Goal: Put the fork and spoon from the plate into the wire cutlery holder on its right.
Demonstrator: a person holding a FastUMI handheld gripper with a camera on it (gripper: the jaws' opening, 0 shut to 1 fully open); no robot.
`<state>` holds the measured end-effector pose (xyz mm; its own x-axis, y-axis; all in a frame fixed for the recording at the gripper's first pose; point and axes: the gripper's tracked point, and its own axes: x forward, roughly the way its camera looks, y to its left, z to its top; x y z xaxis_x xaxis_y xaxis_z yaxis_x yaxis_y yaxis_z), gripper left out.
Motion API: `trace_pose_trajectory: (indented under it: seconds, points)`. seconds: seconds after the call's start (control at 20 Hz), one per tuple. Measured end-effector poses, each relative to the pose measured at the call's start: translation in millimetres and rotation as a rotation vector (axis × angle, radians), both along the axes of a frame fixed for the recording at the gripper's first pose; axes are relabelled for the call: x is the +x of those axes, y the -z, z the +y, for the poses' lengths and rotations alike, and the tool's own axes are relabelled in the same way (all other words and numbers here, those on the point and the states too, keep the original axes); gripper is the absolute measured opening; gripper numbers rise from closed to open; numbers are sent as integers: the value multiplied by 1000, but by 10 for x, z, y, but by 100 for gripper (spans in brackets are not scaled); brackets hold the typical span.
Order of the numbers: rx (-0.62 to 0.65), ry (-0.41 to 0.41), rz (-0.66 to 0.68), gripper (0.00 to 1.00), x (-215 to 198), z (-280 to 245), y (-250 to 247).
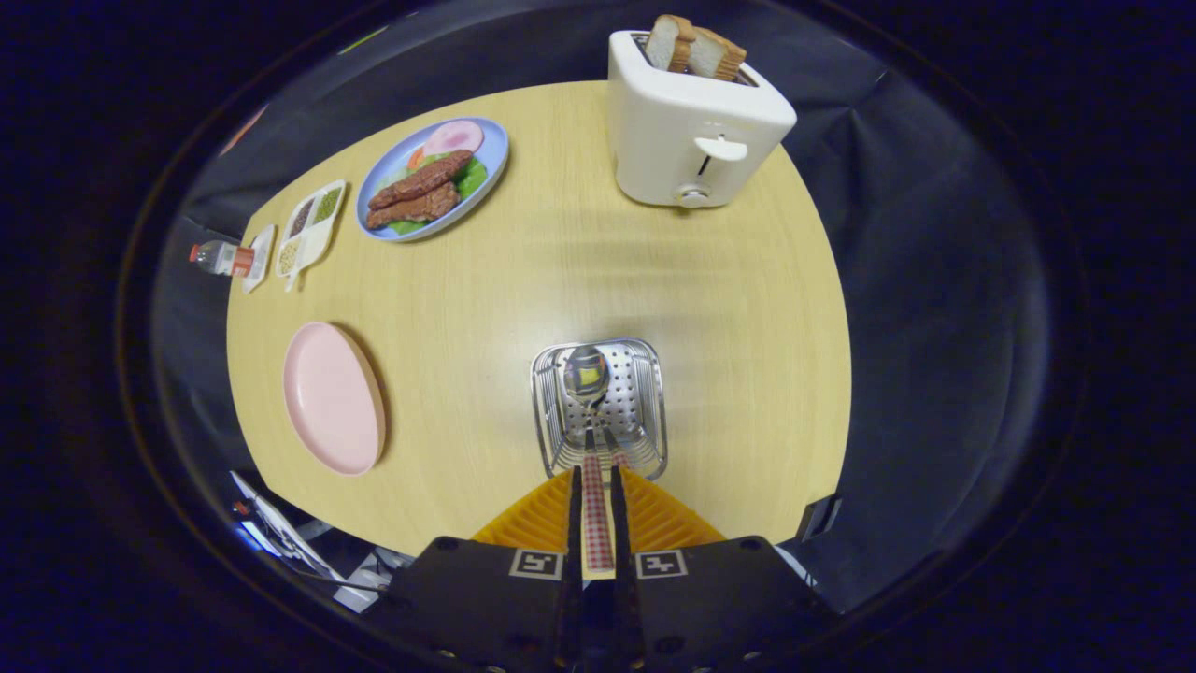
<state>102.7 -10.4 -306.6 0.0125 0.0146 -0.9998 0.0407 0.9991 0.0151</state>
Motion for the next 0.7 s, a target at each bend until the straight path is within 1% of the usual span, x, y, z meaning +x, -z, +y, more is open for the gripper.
trace_pose_trajectory:
  seconds: [0.15, 0.3, 0.45, 0.5, 0.65, 0.7]
  points:
    - [9, -4, -45, 13, -32, 46, -76]
    - [25, -16, -109, 16, -87, 156, -179]
    - [79, 19, -137, 25, -238, 394, -272]
    - [93, 17, -148, 30, -283, 475, -293]
    - [106, -1, -211, 30, -356, 669, -390]
    - [99, -8, -246, 34, -347, 717, -434]
